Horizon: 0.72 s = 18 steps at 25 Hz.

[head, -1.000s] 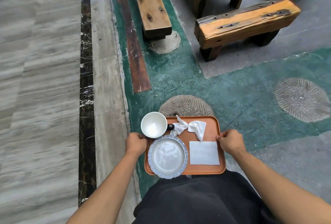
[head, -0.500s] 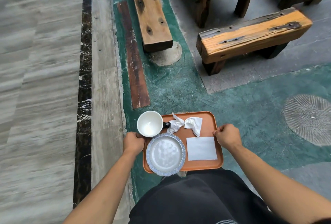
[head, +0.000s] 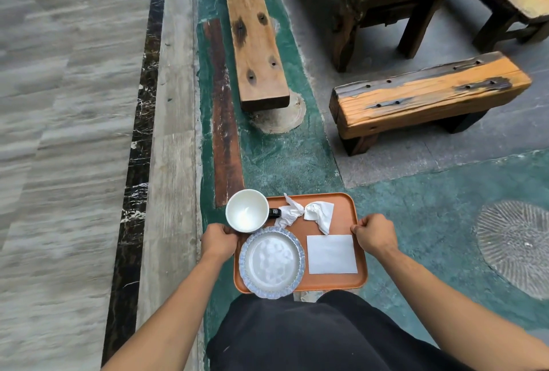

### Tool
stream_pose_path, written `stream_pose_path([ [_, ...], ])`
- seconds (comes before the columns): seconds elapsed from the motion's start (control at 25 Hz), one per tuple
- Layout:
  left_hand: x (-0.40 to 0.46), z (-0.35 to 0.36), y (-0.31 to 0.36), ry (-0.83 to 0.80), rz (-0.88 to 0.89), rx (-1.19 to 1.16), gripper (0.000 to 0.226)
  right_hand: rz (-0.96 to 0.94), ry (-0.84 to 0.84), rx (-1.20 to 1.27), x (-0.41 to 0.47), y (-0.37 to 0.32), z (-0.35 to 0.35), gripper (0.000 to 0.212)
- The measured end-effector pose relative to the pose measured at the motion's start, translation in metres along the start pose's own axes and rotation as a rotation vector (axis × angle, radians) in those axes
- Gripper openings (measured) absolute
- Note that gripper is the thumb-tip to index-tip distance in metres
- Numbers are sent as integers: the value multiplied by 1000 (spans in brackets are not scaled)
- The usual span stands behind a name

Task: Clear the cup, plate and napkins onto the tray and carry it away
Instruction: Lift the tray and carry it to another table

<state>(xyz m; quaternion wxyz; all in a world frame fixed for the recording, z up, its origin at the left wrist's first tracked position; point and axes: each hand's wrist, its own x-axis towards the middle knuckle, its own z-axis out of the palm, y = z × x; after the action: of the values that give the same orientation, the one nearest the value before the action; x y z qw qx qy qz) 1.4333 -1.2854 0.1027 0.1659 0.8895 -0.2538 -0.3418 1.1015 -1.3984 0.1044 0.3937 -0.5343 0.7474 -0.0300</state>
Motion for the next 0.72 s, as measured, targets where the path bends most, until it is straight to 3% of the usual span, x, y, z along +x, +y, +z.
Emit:
stream_pose_path([
  [0.36,97,-16,69,-50,23,28,13,40,24,-4,79,-74,-2,33],
  [0.72,204,-51,148,-66,81,27,15,87,63,22,147,-157,-4,23],
])
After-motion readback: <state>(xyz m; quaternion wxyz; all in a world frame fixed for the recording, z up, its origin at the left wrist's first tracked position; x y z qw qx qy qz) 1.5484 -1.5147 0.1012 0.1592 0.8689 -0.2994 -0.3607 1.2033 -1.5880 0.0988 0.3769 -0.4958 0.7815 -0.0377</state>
